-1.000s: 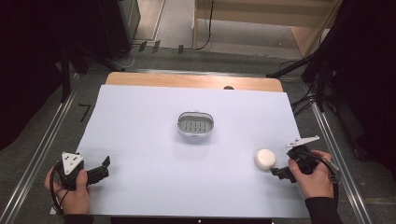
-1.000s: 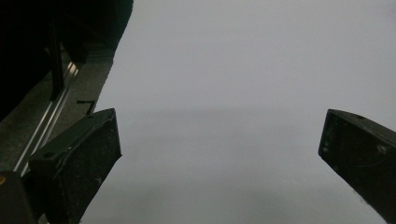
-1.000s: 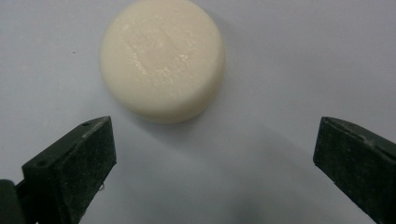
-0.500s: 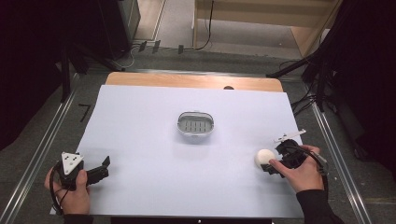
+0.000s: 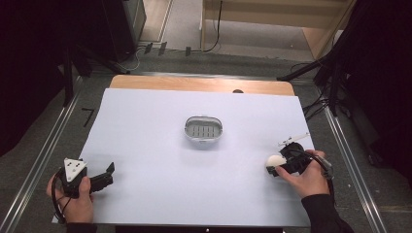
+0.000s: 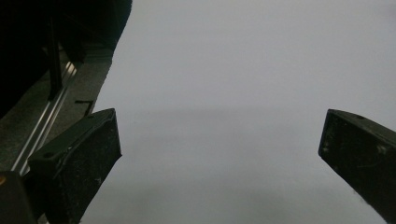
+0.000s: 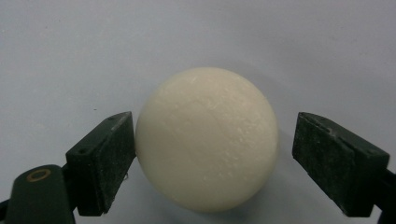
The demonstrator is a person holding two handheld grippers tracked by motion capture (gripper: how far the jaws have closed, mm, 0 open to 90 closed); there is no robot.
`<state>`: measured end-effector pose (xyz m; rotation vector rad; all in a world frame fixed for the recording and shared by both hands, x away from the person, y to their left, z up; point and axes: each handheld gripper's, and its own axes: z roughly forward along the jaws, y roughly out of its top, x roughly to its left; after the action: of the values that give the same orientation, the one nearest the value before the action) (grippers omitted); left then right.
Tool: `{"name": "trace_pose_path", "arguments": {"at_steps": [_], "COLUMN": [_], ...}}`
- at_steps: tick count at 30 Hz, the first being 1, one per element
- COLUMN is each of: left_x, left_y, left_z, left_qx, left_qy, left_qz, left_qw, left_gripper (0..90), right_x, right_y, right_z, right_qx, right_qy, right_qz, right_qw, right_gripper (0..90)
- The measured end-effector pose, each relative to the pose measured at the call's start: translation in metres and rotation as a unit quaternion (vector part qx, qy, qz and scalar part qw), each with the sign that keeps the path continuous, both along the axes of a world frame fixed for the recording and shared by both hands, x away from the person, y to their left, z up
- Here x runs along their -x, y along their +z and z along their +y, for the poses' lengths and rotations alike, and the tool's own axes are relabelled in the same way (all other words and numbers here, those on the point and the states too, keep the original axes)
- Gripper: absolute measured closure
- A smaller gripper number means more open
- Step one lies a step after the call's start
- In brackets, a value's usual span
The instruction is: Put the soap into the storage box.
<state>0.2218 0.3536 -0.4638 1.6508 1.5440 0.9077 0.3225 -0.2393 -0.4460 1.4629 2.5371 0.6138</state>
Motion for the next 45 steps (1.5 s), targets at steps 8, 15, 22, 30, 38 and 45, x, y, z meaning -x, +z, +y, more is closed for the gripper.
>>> {"name": "trace_pose_path", "arguments": {"at_steps": [8, 15, 22, 30, 38, 45], "left_x": [0.0, 0.0, 0.0, 0.0, 0.0, 0.0], "left_y": [0.0, 0.0, 0.0, 0.0, 0.0, 0.0], "left_z": [0.0, 0.0, 0.0, 0.0, 0.0, 0.0], "left_qx": [0.0, 0.0, 0.0, 0.0, -0.001, 0.0], "left_qy": [0.0, 0.0, 0.0, 0.0, 0.0, -0.001], "left_qz": [0.0, 0.0, 0.0, 0.0, 0.001, 0.0], "left_qw": [1.0, 1.0, 1.0, 1.0, 1.0, 1.0], "left_gripper": [0.0, 0.0, 0.0, 0.0, 0.0, 0.0], "right_x": [0.0, 0.0, -0.002, -0.004, -0.005, -0.007], "right_y": [0.0, -0.002, -0.005, -0.005, -0.004, -0.004], "right_z": [0.002, 0.005, 0.008, 0.008, 0.01, 0.011], "right_qx": [0.001, 0.006, 0.008, 0.008, 0.013, 0.008], "right_qy": [0.004, 0.006, -0.001, -0.006, -0.003, -0.01], "right_qz": [0.006, 0.01, 0.012, 0.02, 0.023, 0.03], "right_qw": [1.0, 0.9999, 0.9999, 0.9998, 0.9996, 0.9995], "right_gripper": [20.8, 23.7, 23.7, 24.1, 24.2, 24.2]}}
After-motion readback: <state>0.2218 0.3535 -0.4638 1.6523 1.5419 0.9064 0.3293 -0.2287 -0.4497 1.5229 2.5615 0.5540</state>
